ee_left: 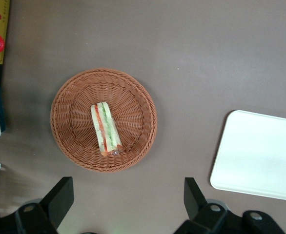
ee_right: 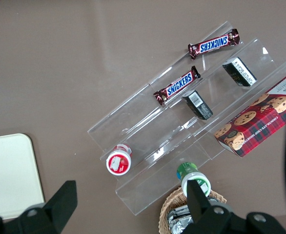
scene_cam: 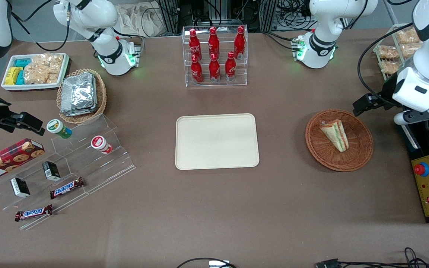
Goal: Place sandwich from basket to tray
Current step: 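Move the left gripper over the wrapped sandwich in the wicker basket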
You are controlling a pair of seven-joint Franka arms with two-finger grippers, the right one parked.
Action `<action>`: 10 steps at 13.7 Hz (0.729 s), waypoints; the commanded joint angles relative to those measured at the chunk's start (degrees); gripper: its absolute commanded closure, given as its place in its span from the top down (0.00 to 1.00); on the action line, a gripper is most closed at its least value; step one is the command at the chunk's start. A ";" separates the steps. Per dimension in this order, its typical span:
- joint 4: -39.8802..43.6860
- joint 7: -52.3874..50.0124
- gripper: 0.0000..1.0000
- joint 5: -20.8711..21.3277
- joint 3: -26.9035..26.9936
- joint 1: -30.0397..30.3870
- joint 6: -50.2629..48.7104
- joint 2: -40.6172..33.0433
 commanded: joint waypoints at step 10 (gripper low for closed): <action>-8.94 -3.11 1.00 0.98 -4.56 5.26 3.32 -1.05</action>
